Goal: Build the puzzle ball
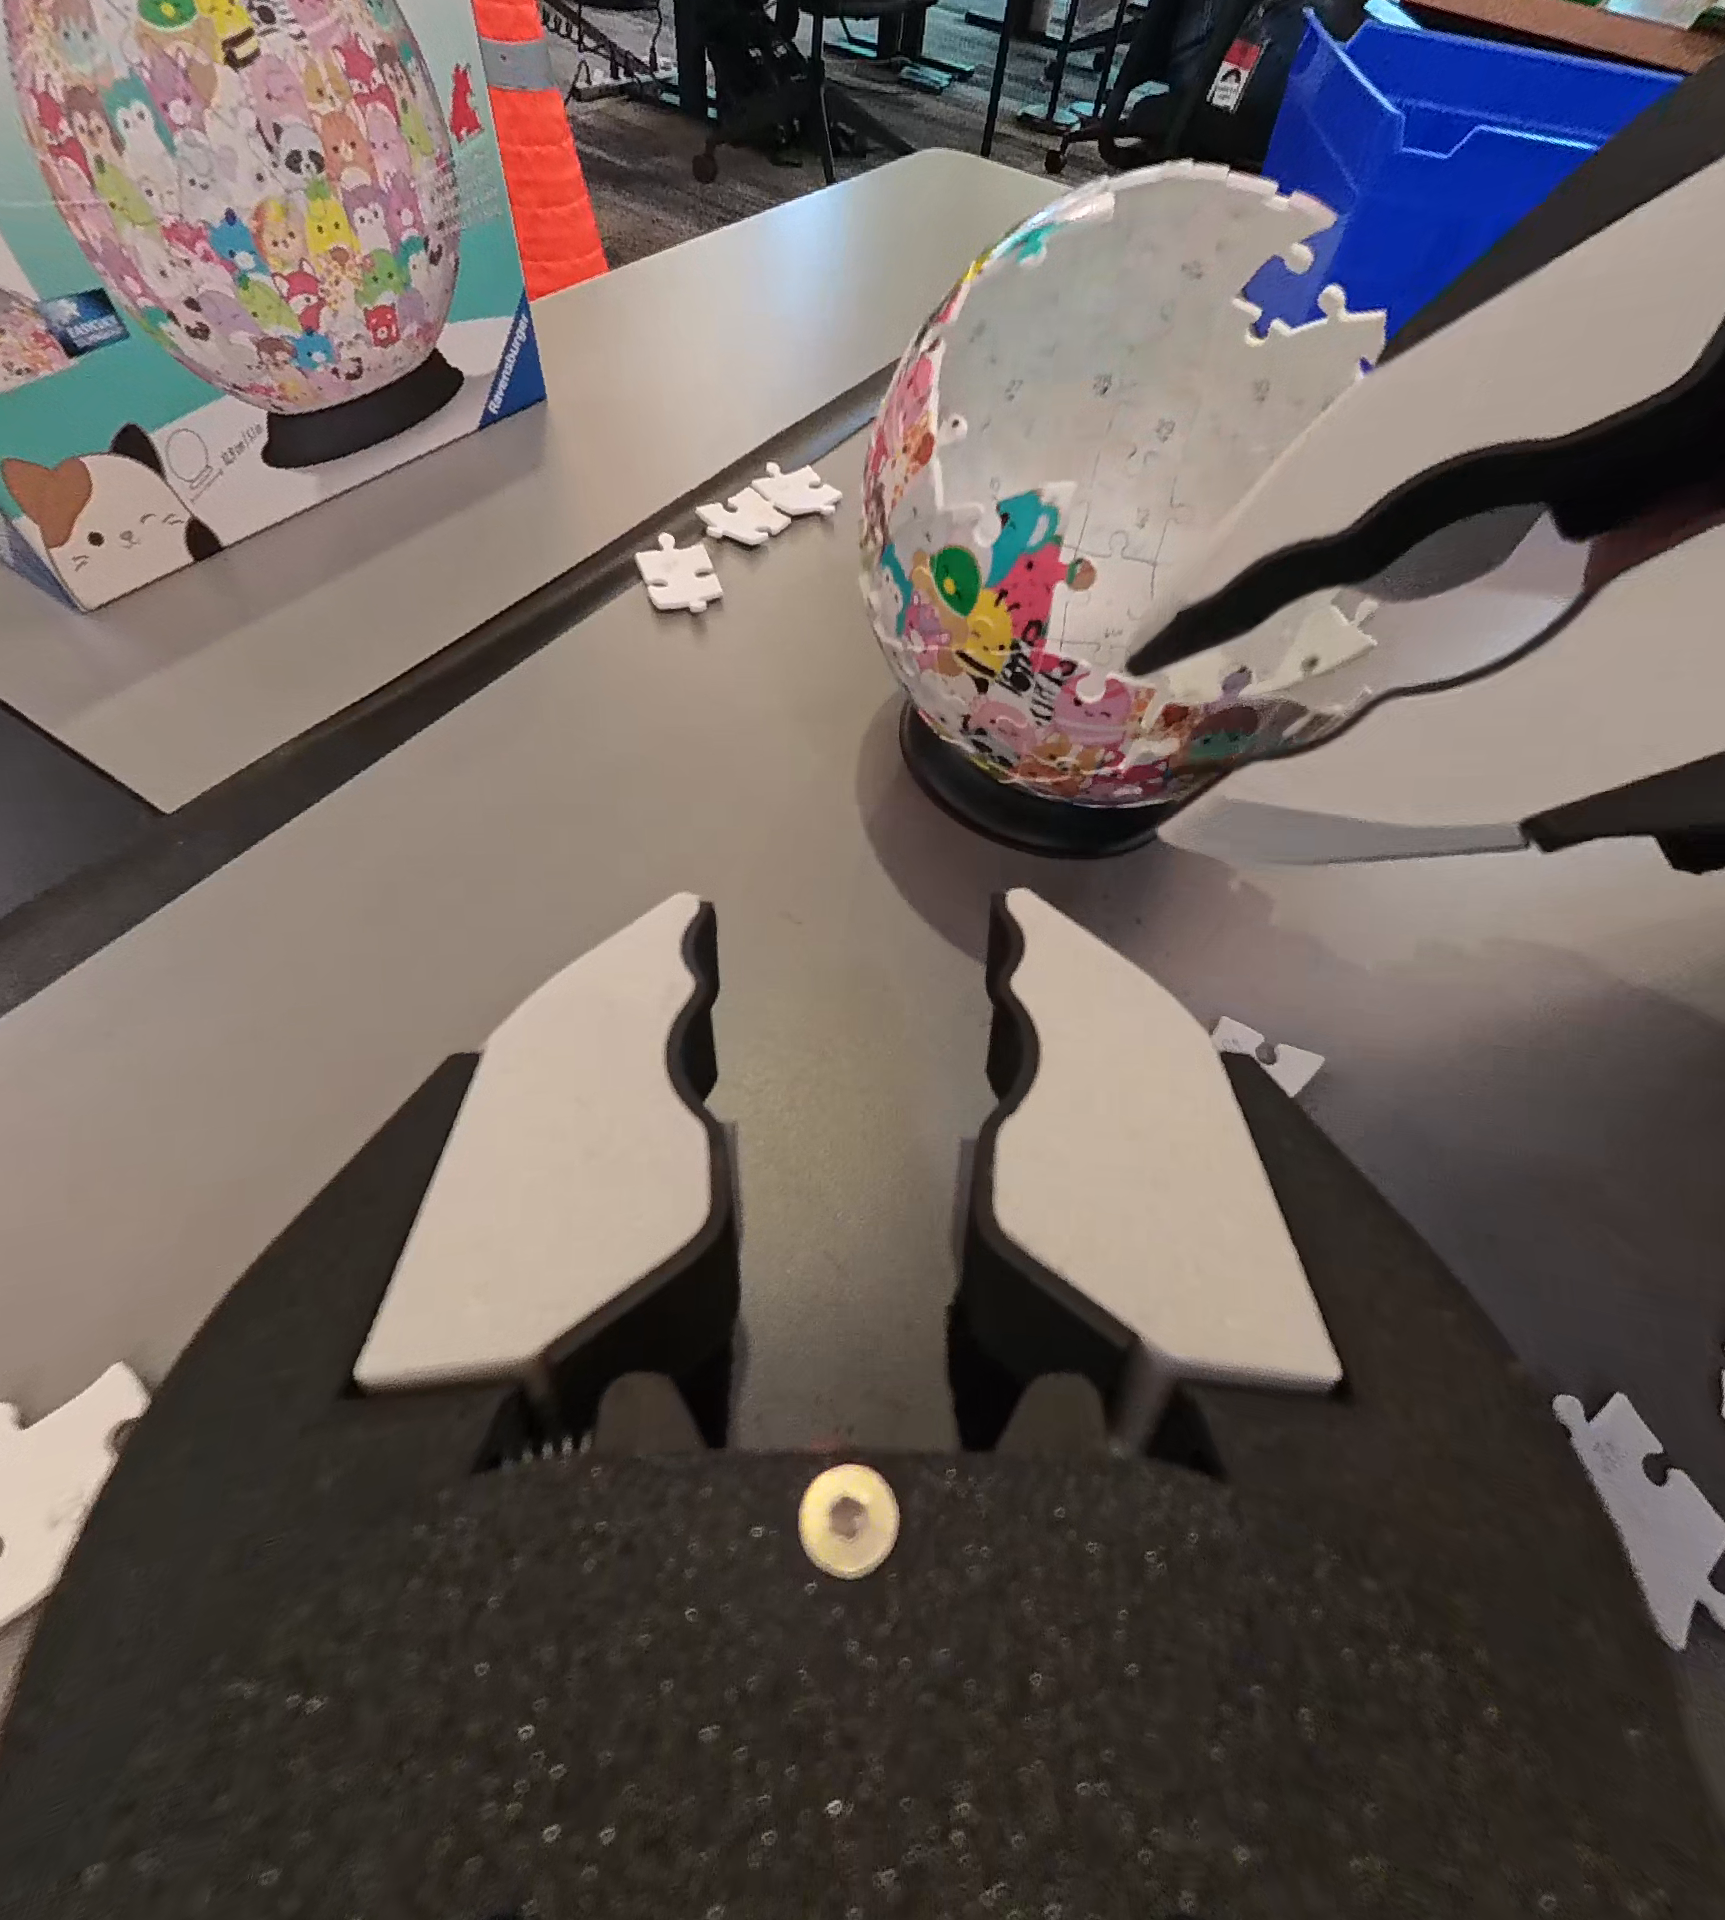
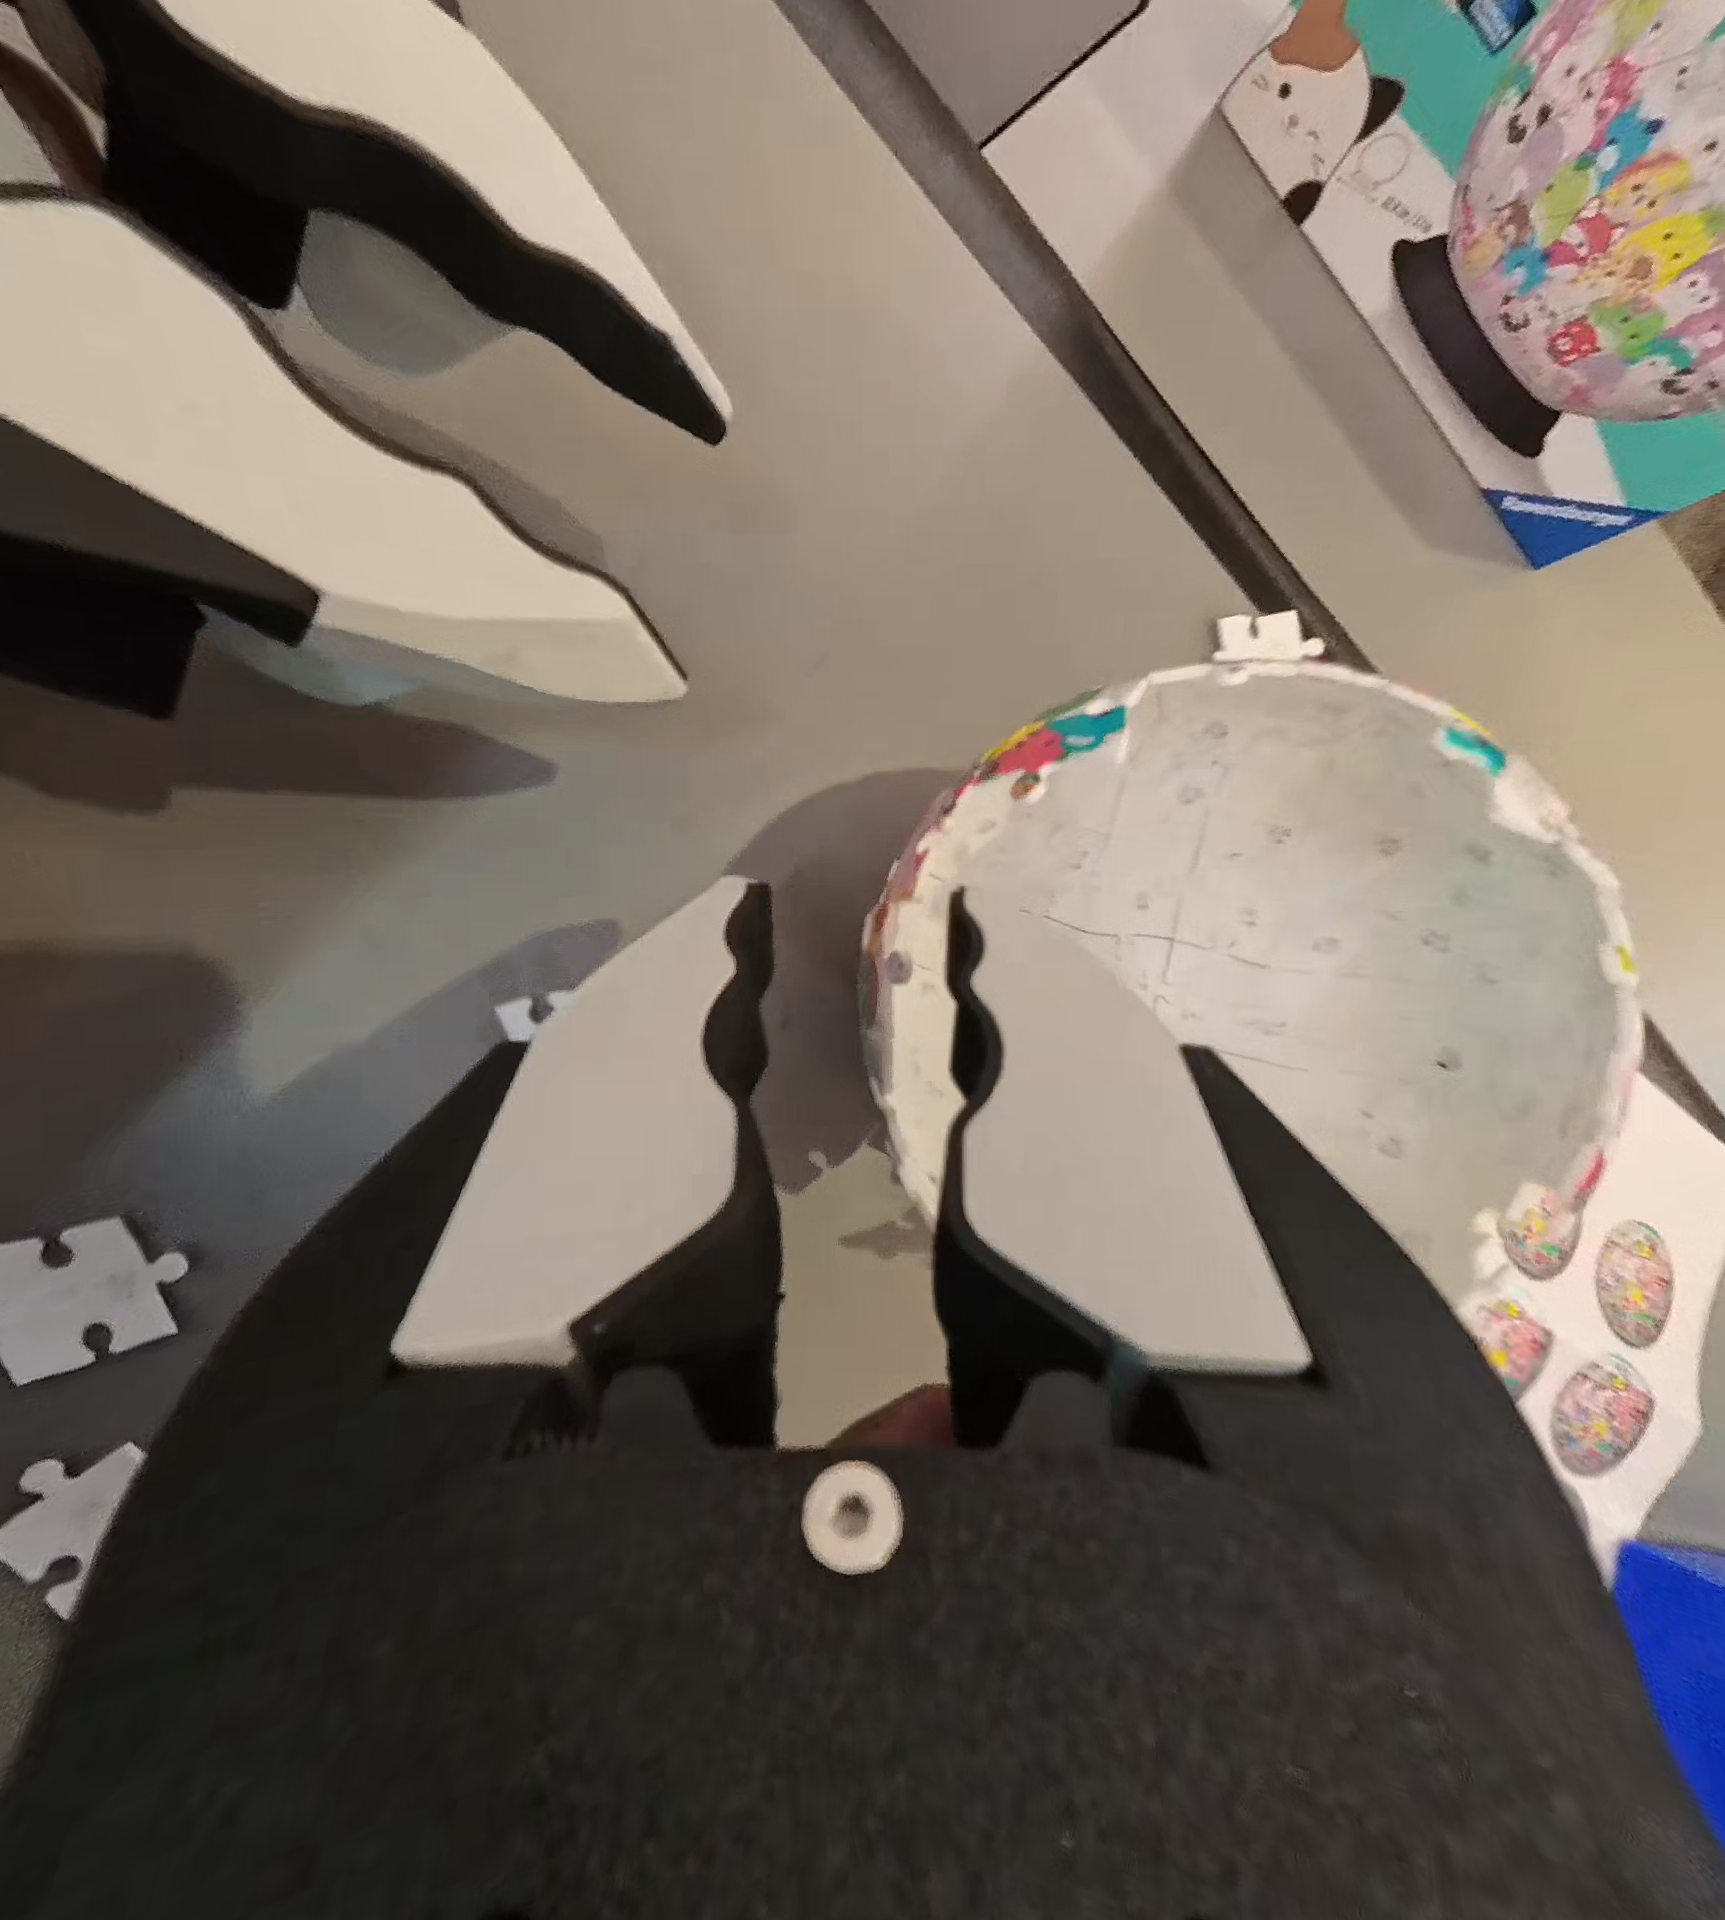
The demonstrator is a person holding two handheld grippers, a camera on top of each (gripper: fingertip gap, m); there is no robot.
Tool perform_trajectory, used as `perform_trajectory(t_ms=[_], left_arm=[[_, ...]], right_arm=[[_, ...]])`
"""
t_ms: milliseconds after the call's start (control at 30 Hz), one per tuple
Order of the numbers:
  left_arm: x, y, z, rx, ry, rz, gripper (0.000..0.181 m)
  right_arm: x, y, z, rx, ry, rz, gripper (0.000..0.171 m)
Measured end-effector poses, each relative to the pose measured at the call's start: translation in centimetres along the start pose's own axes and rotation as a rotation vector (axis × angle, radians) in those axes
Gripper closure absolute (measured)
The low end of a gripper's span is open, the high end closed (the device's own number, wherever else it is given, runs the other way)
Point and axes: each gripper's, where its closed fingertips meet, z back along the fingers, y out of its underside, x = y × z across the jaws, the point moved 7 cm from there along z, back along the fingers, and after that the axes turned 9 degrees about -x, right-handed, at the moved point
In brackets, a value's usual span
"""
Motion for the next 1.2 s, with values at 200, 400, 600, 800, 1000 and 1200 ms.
perform_trajectory(t_ms=[200,400,600,800,1000,1200], left_arm=[[0.0,0.0,0.0,0.004,0.002,-0.003,0.131],[-0.1,0.1,-0.1,0.009,0.002,-0.008,0.131],[-0.1,0.1,-0.1,0.013,0.005,-0.006,0.131],[-0.1,0.1,-0.1,0.014,0.005,-0.008,0.130],[-0.2,0.1,-0.1,0.016,0.005,-0.011,0.130],[-0.2,0.1,-0.1,0.017,0.005,-0.011,0.130]], right_arm=[[-0.5,0.1,0.5,-0.017,-0.043,-0.036,0.158],[-0.9,0.4,-0.1,-0.007,-0.071,-0.053,0.156],[-1.2,0.2,-0.1,-0.023,-0.084,-0.069,0.164],[-1.5,0.2,-0.2,-0.026,-0.108,-0.094,0.166],[-1.5,0.2,-0.2,-0.016,-0.129,-0.107,0.168],[-1.5,0.3,-0.2,-0.015,-0.139,-0.073,0.163]])
